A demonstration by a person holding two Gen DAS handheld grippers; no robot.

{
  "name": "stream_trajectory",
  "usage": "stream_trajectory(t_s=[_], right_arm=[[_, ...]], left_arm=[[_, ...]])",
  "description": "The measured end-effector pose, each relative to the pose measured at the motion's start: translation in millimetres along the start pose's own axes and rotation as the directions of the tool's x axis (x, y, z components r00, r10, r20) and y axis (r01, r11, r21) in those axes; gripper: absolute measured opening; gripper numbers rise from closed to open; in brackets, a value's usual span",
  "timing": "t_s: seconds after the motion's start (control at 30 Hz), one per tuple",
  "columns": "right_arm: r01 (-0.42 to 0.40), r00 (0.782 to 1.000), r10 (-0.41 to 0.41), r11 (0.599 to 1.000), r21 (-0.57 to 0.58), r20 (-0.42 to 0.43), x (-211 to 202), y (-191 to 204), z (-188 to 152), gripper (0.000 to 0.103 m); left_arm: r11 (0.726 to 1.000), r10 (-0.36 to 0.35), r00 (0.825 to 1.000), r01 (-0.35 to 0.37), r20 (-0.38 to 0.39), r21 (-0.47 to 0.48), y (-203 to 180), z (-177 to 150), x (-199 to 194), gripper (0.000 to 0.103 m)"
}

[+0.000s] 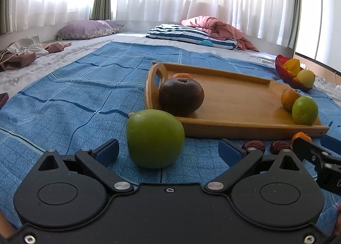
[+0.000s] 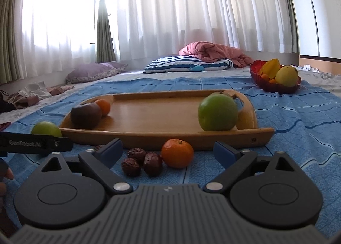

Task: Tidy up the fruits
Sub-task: 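Grasp a tangerine with the right tool while the left tool approaches a green apple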

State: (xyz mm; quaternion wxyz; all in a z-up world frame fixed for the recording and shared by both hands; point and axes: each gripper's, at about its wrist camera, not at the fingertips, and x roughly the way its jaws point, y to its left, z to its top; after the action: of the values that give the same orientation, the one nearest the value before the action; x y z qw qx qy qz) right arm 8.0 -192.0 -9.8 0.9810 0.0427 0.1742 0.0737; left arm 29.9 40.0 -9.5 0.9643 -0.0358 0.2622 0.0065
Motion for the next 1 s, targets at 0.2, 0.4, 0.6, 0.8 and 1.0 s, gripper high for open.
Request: stream_trajectory(t_s=[0.2,0.4,0.6,0.8,1.0], right_arm=[[0.0,1.0,0.0,1.0,0.013,-0.001,0.0,2.2,2.9,0.082],[0.084,0.996,-0.086,0.995,0.056,0.03,-3.2,-0.1,1.8,0.055],[0.113,0.993,-0.114,0.992,0.054,0.016,-0.8,0.0,0.8,0.046],[0.114,0.994,-0.113,0.993,0.038,-0.008,3.0,1.8,1.3,0.044],[0.098,0.994,-0.097,0.995,0.022,-0.048,10.4,4.7,1.8,0.045]], left_arm=[[1.0,0.01,1.0,-0.01,0.012,0.022,-1.4,1.4,-1.7,0.096],[0.999,0.025,1.0,-0.026,0.01,0.022,-0.6,2.8,-0.6,0.091],[0.999,0.031,0.999,-0.031,0.007,0.017,1.2,3.4,0.5,0.085],[0.999,0.038,0.999,-0.038,0.003,0.036,0.8,3.7,1.8,0.081],[0.999,0.03,1.0,-0.03,-0.009,0.025,1.1,4.5,4.9,0.078]])
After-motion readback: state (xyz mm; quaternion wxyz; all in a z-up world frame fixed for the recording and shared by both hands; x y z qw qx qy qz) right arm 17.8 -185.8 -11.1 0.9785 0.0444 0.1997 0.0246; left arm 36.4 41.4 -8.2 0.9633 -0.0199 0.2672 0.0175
